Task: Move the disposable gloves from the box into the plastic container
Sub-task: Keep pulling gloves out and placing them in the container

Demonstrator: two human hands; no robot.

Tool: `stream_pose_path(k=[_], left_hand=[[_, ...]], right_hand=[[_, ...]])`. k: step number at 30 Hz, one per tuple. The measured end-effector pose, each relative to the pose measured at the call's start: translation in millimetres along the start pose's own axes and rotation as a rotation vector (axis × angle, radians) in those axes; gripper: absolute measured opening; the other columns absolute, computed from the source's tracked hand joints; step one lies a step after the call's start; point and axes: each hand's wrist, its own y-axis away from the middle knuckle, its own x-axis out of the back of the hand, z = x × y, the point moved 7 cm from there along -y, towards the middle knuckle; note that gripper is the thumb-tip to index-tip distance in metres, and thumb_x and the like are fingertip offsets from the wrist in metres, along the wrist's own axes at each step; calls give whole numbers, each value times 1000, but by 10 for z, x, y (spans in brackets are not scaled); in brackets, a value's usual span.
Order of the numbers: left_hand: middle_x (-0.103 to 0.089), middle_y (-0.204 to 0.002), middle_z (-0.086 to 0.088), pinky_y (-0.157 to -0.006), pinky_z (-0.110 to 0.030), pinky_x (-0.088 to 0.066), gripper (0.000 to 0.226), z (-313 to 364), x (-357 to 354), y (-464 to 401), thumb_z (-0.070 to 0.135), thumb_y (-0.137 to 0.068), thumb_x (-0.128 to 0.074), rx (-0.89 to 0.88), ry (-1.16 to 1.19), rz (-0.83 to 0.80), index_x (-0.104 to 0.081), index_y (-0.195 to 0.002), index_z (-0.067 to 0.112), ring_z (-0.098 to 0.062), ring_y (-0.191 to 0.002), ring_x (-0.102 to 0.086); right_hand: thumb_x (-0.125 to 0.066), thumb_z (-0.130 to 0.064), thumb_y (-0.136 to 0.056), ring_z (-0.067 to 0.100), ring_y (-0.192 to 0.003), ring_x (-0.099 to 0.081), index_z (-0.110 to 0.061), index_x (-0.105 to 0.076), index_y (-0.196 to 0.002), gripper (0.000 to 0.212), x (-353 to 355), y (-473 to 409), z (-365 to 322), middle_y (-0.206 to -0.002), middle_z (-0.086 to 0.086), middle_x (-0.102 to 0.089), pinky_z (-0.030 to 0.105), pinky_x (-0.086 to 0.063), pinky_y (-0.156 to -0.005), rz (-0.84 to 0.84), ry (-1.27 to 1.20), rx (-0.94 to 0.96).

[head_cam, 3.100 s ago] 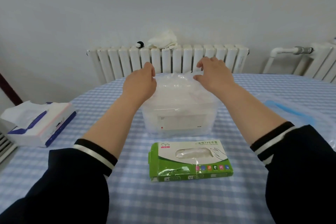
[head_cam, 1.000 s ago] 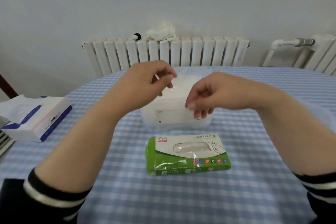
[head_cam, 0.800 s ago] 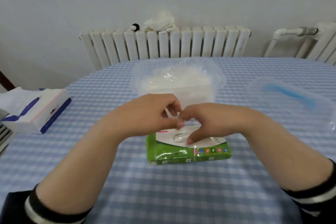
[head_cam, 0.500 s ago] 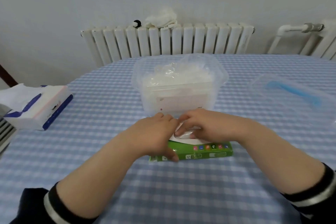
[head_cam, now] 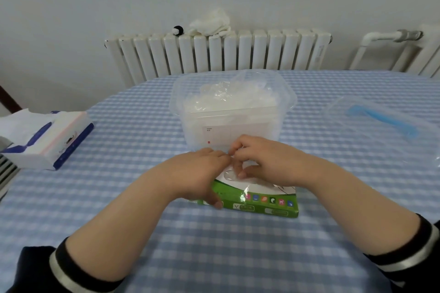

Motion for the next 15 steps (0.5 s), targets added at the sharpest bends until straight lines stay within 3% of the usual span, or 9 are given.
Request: stream_pose_path(k=[3, 5, 11, 15], left_hand=[[-40, -143, 18, -103, -27, -36, 77, 4, 31, 14, 35, -76, -80, -26, 62, -4, -37, -140, 34, -7, -130, -36], [-38, -145, 18, -103, -24, -33, 78, 11, 43, 24, 32, -77, -81, -39, 82, -5, -37, -141, 35, -6, -132, -34], [-39, -146, 16, -106, -32, -36, 82, 10, 45, 9, 32, -75, -82, -33, 88, -14, -36, -143, 34, -8, -131, -36], [-39, -143, 19, -103, -30, -37, 80, -4, 24, 20, 36, -76, -81, -19, 75, -23, -35, -142, 36, -6, -129, -36]], right_hand=[[-62, -19, -92, 3, -135, -24, -38, -66, -114, 30, -131, 32, -45, -153, -22, -23, 20, -28, -104, -111, 56, 11], [-61, -17, -92, 5, -140, -15, -41, -62, -122, 38, -180, 23, -59, -156, -24, -13, 21, -25, -107, -143, 87, 11], [-62, -29, -92, 8, -130, -34, -29, -72, -89, 11, -161, -38, -76, -152, -22, -27, 26, -37, -97, -65, 146, 16], [-65, -30, -90, 1, -121, -38, -27, -73, -87, 9, -69, 2, -37, -149, -26, -32, 20, -37, -86, -104, 96, -23]])
